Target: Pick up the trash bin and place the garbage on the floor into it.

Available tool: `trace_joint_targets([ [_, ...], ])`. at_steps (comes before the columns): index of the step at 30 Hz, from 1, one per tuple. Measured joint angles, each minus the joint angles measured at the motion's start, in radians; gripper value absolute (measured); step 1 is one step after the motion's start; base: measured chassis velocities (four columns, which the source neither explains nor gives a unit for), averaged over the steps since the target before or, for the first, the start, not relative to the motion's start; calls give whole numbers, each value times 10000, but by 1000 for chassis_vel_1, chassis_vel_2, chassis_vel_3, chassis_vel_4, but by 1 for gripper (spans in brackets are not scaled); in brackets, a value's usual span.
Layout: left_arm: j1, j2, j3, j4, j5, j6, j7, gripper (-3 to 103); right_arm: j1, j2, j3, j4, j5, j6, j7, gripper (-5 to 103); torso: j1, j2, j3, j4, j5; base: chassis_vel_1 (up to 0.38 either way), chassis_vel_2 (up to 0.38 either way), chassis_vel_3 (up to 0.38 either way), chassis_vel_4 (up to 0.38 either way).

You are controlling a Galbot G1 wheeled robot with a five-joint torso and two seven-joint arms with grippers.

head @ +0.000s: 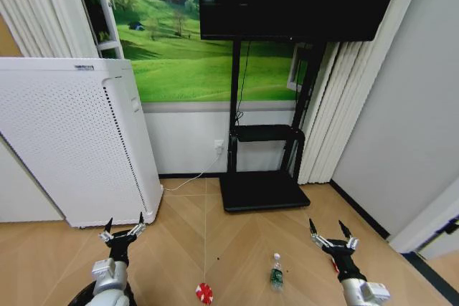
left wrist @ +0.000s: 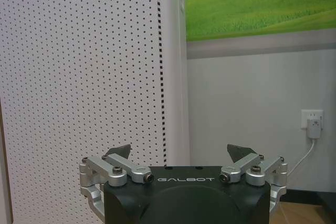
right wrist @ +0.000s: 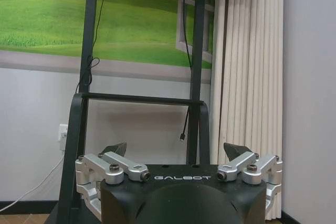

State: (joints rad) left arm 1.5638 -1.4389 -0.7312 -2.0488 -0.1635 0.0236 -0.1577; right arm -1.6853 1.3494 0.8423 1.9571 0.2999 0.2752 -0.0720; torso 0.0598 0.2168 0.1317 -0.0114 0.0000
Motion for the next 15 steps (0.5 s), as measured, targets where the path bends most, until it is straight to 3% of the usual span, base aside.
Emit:
trace_joint_targets([
  [15,-69,30,30,136,-5,5,4,100,125,9,-56,-140,-12,-1,-1,100,-131,-616,-484,0,0,0,0,0,0],
])
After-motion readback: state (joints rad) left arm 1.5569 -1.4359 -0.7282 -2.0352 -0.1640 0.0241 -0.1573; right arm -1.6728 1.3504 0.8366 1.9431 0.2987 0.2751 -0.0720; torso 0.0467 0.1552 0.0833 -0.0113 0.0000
